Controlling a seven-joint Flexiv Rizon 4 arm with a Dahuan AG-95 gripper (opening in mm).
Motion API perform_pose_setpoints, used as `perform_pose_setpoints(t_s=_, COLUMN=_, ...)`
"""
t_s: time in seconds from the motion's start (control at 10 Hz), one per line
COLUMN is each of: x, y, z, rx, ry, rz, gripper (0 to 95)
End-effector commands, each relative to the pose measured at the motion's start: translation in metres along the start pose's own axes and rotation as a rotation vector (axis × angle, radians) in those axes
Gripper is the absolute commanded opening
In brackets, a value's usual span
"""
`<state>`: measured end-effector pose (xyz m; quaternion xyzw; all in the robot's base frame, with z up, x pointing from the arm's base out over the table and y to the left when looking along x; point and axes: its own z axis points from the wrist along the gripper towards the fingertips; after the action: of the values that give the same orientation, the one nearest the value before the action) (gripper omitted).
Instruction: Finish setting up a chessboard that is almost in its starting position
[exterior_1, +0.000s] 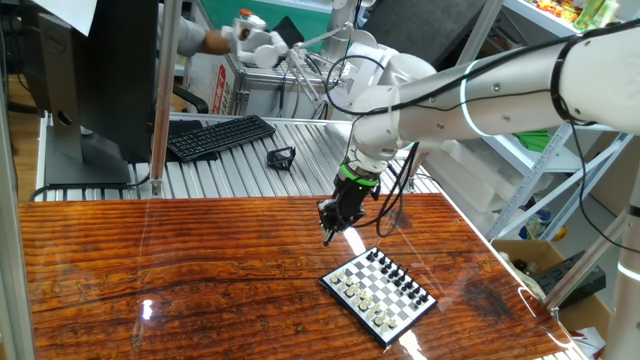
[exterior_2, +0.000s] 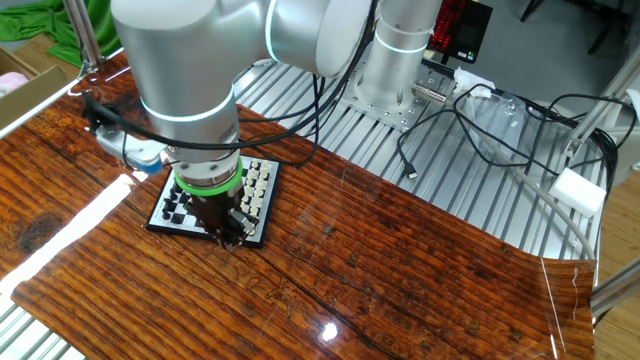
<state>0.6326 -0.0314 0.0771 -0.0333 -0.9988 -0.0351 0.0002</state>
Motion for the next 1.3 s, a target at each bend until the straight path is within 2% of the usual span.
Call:
perform_pose_setpoints(t_s=0.1, x=0.0025, y=-0.0007, z=-0.0014, rx=0.050, ry=-0.006, rz=0.047, gripper=0.0)
perform_pose_setpoints(t_s=0.7, x=0.0025, y=-0.0007, z=-0.0014, rx=0.045, ry=-0.012, rz=0.058, gripper=0.0)
perform_pose_setpoints(t_s=1.1, x=0.0025, y=-0.0007, z=-0.0014, rx=0.052, ry=-0.017, rz=0.062, gripper=0.0)
perform_pose_setpoints(t_s=1.3, x=0.0110, y=0.0005, z=-0.0024, rx=0.051, ry=-0.018, rz=0.059, gripper=0.0)
